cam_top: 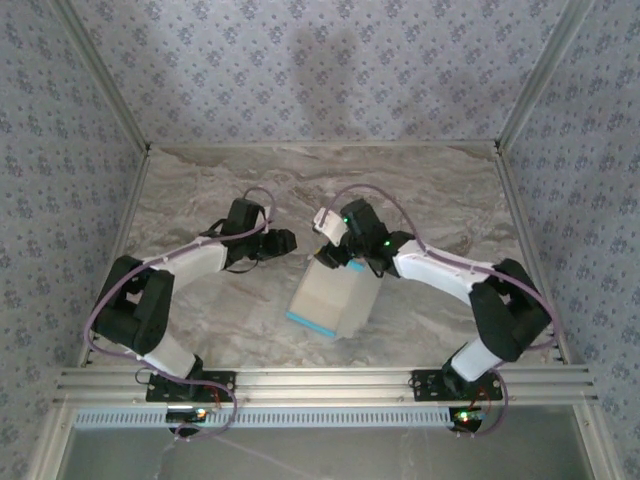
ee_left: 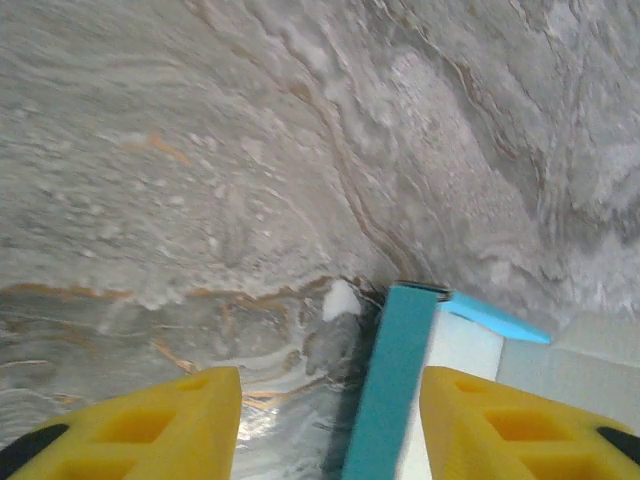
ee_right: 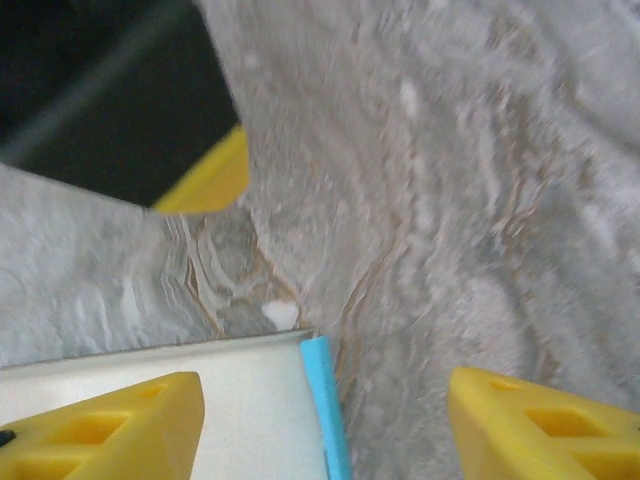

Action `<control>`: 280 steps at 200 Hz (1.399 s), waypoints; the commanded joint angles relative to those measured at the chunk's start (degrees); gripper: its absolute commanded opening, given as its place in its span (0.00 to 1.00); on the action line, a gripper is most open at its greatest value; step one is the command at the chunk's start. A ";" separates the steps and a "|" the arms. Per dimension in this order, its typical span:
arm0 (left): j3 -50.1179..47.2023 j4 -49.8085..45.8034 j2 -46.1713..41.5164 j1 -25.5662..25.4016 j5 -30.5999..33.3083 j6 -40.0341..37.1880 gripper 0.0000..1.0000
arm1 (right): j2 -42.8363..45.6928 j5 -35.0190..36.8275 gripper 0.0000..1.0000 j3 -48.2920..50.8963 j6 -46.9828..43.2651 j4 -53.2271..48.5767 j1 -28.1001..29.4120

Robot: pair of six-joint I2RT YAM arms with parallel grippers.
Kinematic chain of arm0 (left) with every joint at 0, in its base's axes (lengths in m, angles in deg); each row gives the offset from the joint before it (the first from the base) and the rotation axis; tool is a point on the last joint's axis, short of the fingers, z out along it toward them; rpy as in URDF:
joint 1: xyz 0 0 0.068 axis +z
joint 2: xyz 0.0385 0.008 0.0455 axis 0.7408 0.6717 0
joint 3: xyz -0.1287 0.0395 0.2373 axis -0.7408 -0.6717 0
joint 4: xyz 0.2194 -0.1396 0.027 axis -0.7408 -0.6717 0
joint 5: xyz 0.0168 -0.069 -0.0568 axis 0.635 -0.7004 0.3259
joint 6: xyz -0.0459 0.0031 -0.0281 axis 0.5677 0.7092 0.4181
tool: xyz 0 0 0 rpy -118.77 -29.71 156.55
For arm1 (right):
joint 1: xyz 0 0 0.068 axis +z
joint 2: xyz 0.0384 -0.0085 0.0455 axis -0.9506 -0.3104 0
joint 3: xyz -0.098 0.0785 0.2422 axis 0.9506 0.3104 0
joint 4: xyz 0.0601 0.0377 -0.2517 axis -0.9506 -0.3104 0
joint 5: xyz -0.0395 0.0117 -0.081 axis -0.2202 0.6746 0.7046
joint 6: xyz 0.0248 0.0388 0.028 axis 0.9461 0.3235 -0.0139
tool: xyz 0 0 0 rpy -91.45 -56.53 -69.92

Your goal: Fold the paper box

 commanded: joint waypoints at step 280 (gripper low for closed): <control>-12.56 -0.43 -10.93 -11.83 3.47 1.87 0.68 | 7.24 -20.33 0.00 15.18 60.60 -13.01 -21.83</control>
